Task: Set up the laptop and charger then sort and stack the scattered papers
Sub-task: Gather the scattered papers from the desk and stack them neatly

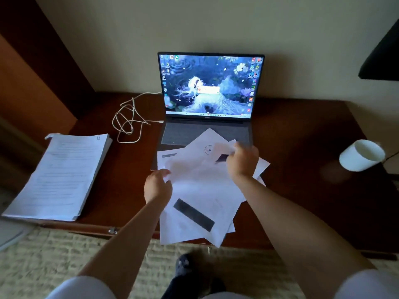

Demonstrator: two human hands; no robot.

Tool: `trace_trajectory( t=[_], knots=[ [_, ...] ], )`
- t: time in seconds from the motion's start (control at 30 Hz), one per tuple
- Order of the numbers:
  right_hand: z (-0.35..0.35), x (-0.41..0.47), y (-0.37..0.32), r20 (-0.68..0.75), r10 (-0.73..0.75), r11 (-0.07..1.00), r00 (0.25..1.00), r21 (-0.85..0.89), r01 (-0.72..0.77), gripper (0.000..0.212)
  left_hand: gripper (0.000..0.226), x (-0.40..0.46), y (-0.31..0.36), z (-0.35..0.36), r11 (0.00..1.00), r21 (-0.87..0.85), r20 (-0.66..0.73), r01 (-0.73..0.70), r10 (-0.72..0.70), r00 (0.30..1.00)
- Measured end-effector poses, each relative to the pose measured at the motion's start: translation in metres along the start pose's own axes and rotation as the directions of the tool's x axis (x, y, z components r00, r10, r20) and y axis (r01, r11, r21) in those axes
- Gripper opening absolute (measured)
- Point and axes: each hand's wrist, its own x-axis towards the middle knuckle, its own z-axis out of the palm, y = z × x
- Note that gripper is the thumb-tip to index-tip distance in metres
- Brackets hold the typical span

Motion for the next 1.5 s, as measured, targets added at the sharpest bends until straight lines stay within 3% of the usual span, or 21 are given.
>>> trace_trajectory(
  t=[0.1, 0.2, 0.27, 0.37, 0.5, 0.63, 0.73, 0.87, 0.97, 1.03, 1.07, 1.17, 1.27, 1.4, 1.5],
  knots=[
    [0.013, 0.007, -0.016, -0.004, -0.205, 0.975, 0.979, -0.092, 0.203, 0.012, 0.027, 0.015, 0.007, -0.002, 0.995, -0.006, 0.012, -0.098, 0.098, 0.995],
    [0.033, 0.017, -0.035, 0.073, -0.223, 0.971, 0.972, 0.1, 0.215, 0.01, 0.033, 0.032, 0.01, 0.001, 0.997, -0.034, 0.093, -0.074, 0.077, 0.993],
    [0.048, 0.016, -0.036, 0.185, -0.118, 0.99, 0.976, 0.094, 0.102, 0.033, 0.033, 0.044, 0.006, 0.006, 0.997, 0.009, 0.125, -0.077, 0.075, 0.989],
    [0.06, 0.004, -0.01, 0.296, 0.104, 0.994, 0.949, -0.052, -0.093, 0.074, 0.039, 0.056, -0.002, 0.014, 0.991, 0.096, 0.182, -0.096, 0.077, 0.98],
    [0.051, -0.004, 0.017, 0.335, 0.43, 0.889, 0.839, -0.317, -0.329, 0.089, 0.053, 0.066, -0.003, 0.02, 0.981, 0.166, 0.233, -0.102, 0.062, 0.971],
    [0.045, 0.001, 0.016, 0.349, 0.519, 0.839, 0.78, -0.38, -0.388, 0.094, 0.058, 0.071, 0.002, 0.022, 0.987, 0.161, 0.265, -0.028, -0.016, 0.964],
    [0.044, 0.001, 0.016, 0.336, 0.565, 0.812, 0.753, -0.384, -0.438, 0.089, 0.064, 0.072, 0.003, 0.021, 0.951, 0.308, 0.261, -0.036, -0.048, 0.964],
    [0.044, -0.007, 0.026, 0.257, 0.539, 0.81, 0.802, -0.418, -0.411, 0.043, 0.068, 0.073, 0.008, 0.018, 0.96, 0.279, 0.298, -0.007, -0.08, 0.951],
    [0.036, -0.016, 0.033, 0.151, 0.526, 0.849, 0.837, -0.146, -0.508, 0.034, 0.042, 0.07, 0.011, 0.017, 0.985, 0.161, 0.337, 0.057, -0.109, 0.935],
    [0.024, -0.022, 0.035, 0.028, 0.608, 0.787, 0.793, 0.108, -0.607, 0.032, 0.011, 0.066, 0.011, 0.013, 0.988, 0.142, 0.332, 0.061, -0.106, 0.937],
    [0.018, -0.024, 0.037, -0.003, 0.657, 0.743, 0.754, 0.177, -0.646, 0.032, 0.014, 0.063, 0.011, 0.011, 0.989, 0.13, 0.308, 0.07, -0.107, 0.945],
    [0.015, -0.032, 0.039, 0.083, 0.716, 0.661, 0.693, 0.237, -0.712, 0.032, 0.018, 0.054, 0.005, 0.005, 0.992, 0.022, 0.262, 0.127, -0.129, 0.957],
    [0.019, -0.046, 0.032, 0.247, 0.684, 0.631, 0.687, 0.274, -0.726, 0.028, 0.022, 0.042, -0.004, 0.002, 0.982, -0.09, 0.222, 0.164, -0.141, 0.965],
    [0.036, -0.06, 0.018, 0.325, 0.633, 0.665, 0.702, 0.236, -0.709, 0.023, 0.017, 0.028, -0.016, 0.001, 0.96, -0.137, 0.181, 0.245, -0.219, 0.959],
    [0.044, -0.063, 0.007, 0.399, 0.615, 0.634, 0.68, 0.263, -0.727, 0.015, 0.018, 0.023, -0.024, 0.002, 0.925, -0.186, 0.159, 0.331, -0.304, 0.939]
  ],
)
